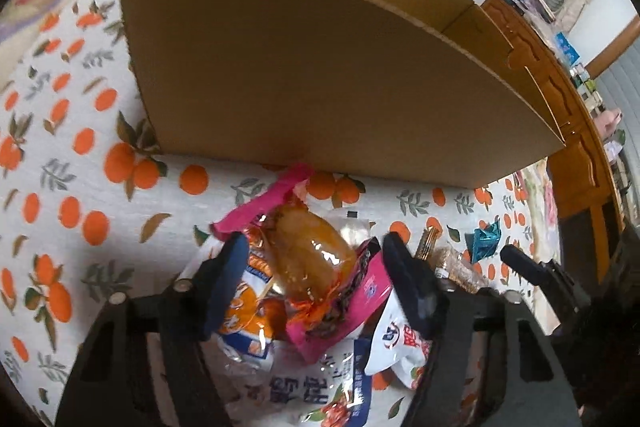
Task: Organize snacks
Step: 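Grasp the pink-wrapped candy with left tool while right tool grasps clear grain bar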
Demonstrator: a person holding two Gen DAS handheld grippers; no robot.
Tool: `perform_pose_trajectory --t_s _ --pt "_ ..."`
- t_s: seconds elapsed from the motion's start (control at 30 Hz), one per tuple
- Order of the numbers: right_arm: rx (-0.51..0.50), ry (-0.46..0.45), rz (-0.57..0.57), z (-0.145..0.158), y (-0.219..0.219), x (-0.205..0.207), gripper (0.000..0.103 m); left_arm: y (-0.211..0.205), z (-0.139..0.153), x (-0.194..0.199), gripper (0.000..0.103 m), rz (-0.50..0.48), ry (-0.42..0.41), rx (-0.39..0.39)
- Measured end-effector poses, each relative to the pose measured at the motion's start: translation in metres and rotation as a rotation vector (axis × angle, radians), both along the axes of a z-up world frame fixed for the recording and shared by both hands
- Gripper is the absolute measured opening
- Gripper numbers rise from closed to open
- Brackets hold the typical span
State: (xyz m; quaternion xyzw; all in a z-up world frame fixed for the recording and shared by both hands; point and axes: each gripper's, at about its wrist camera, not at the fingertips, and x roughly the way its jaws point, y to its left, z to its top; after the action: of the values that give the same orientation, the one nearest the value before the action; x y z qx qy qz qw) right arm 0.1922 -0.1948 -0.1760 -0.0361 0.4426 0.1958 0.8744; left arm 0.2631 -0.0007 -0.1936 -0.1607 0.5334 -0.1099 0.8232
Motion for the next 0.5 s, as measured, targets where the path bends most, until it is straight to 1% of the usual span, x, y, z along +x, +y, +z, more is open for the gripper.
perform_pose_trajectory --t_s 0.17,0.2,0.27,0.3,0.33,0.37,0.4,0.5 --pt "-0.008 0.007 0.004 -0.004 0.003 0.001 0.075 -0.004 -0.002 0.006 0.065 -0.001 0.001 0.016" --pt "-0.01 0.009 0.007 -0.004 0.004 0.001 0.075 -0.005 -0.002 0.006 0.065 -0.003 -0.001 0.025" --pt "-0.017 0.011 0.012 -0.006 0.005 0.001 0.075 -0.011 -0.002 0.004 0.066 -0.021 -0.005 0.068" --pt "-0.021 0.013 0.015 -0.007 0.006 0.001 0.075 -0.015 -0.001 0.002 0.063 -0.033 -0.004 0.088" --pt "-0.026 0.013 0.017 -0.008 0.007 0.002 0.075 -0.017 -0.001 0.001 0.058 -0.041 -0.003 0.094" --pt "-0.03 0.014 0.017 -0.009 0.007 0.003 0.075 -0.017 -0.001 0.0 0.052 -0.05 0.005 0.088" --pt "-0.032 0.015 0.017 -0.01 0.006 0.003 0.075 -0.018 -0.002 -0.003 0.049 -0.051 0.019 0.075" --pt "-0.033 0.021 0.006 -0.012 0.004 0.006 0.075 -0.018 -0.001 -0.008 0.048 -0.055 0.032 0.09"
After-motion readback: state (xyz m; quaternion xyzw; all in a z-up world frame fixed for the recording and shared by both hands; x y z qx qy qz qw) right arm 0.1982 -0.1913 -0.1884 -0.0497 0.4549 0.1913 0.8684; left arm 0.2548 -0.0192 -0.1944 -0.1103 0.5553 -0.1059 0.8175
